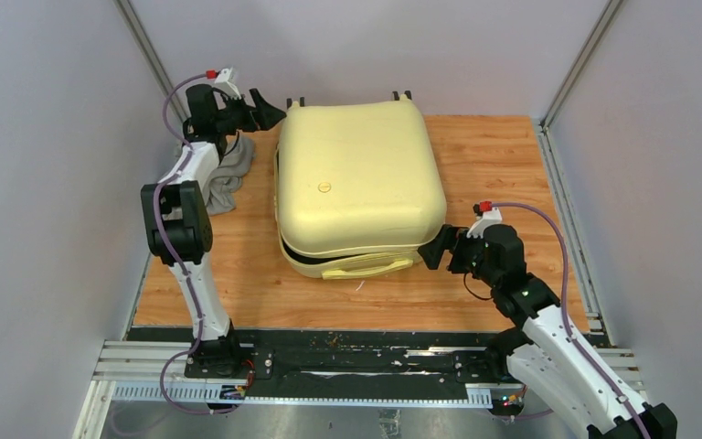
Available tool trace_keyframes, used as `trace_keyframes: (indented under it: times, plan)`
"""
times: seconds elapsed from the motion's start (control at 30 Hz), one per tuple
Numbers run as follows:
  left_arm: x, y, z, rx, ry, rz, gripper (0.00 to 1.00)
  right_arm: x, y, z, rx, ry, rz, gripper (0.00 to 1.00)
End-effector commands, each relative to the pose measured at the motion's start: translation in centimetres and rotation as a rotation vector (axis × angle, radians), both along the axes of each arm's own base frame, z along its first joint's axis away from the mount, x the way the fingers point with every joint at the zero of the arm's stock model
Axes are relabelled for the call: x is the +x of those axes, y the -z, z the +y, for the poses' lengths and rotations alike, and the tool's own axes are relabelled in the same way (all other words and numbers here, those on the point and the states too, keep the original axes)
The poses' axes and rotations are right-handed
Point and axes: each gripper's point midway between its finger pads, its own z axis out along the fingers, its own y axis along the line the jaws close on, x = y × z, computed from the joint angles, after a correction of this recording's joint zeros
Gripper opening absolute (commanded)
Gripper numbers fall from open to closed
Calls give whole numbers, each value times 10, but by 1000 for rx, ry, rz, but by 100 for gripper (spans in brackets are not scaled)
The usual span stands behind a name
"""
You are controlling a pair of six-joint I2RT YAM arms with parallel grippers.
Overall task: Pack the luggage
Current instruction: Zip the luggage at the center of the board.
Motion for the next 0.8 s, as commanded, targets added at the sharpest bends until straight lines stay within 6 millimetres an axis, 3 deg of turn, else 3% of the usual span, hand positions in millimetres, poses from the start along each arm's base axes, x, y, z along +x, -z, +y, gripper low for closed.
trace_keyframes:
  times: [0.0, 0.2, 0.33, 0.53, 0.73, 0.77]
  plan:
    - [2, -12, -23, -258, 23, 105, 95, -2, -1, -7, -20, 18, 2, 100]
    - [11, -7, -27, -384, 14, 160, 100, -3, -4, -3, -12, -2, 7, 100]
    - [21, 8, -34, -491, 14, 213, 100, -4, -4, 1, -1, -20, 19, 100]
    - [34, 26, -57, -534, 45, 252, 100, -8, 0, 2, -10, -42, 23, 100]
    - [50, 18, -76, -628, 104, 234, 100, -11, 3, 7, -9, -82, 38, 98]
    - [53, 24, -76, -634, 105, 243, 100, -10, 2, 8, -9, -84, 36, 98]
